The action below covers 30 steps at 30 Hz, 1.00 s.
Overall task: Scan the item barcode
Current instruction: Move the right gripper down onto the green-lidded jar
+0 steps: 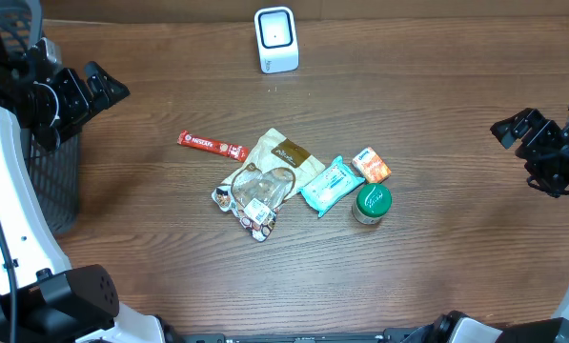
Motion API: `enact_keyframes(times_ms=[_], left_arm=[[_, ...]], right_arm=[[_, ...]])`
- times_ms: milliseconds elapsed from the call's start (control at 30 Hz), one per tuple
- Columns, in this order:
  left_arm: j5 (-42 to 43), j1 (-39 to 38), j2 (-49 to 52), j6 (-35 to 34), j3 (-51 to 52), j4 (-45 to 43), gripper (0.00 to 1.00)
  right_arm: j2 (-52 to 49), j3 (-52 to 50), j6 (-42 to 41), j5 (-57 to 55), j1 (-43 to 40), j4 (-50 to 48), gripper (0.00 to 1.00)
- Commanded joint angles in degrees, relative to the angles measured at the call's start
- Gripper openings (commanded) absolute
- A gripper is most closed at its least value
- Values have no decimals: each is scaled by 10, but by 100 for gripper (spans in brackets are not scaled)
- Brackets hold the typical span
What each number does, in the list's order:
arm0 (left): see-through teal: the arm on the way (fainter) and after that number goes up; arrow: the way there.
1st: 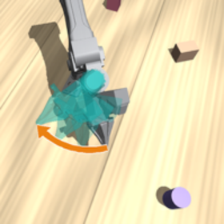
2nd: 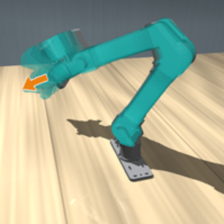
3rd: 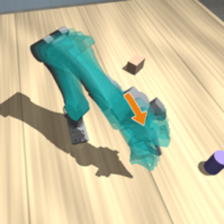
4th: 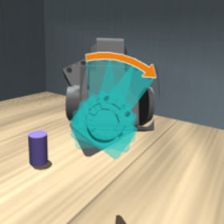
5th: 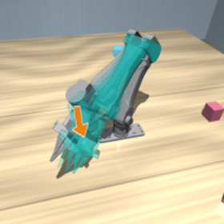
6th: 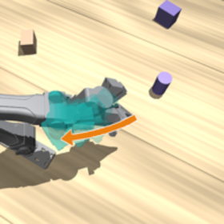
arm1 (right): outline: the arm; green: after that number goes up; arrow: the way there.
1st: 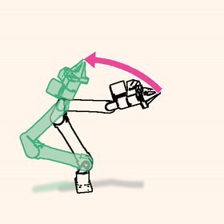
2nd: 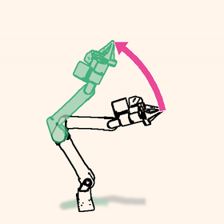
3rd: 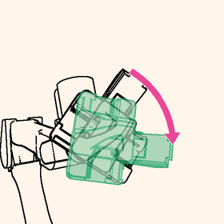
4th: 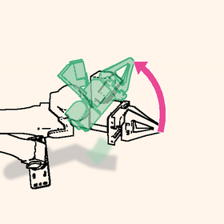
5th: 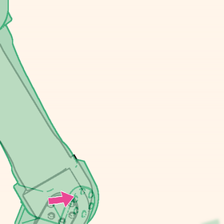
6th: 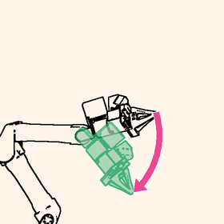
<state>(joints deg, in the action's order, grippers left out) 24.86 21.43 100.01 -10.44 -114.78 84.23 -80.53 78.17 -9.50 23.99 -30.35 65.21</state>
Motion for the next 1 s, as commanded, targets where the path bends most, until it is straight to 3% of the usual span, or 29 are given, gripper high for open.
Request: enact_keyframes(times_ms=[0, 300, 533, 733, 833, 900, 967], left_arm=[[0, -2, 3, -5, 2, -1, 100], [0, -2, 3, -5, 2, -1, 100], [0, -2, 3, -5, 2, -1, 100], [0, -2, 3, -5, 2, -1, 100], [0, -2, 3, -5, 2, -1, 100], [0, -2, 3, -5, 2, -1, 100], [0, -2, 3, -5, 2, -1, 100]], right_arm=[[0, 12, -3, 0, -2, -2, 100], [0, 12, -3, 0, -2, -47, 100], [0, 7, -19, 69, 2, -9, 100], [0, 5, 71, 67, 92, 71, 88], [0, 5, 70, 14, 160, 98, 89], [0, 5, 60, -12, 204, 113, 98], [0, 5, 36, -40, 249, 125, 100]])
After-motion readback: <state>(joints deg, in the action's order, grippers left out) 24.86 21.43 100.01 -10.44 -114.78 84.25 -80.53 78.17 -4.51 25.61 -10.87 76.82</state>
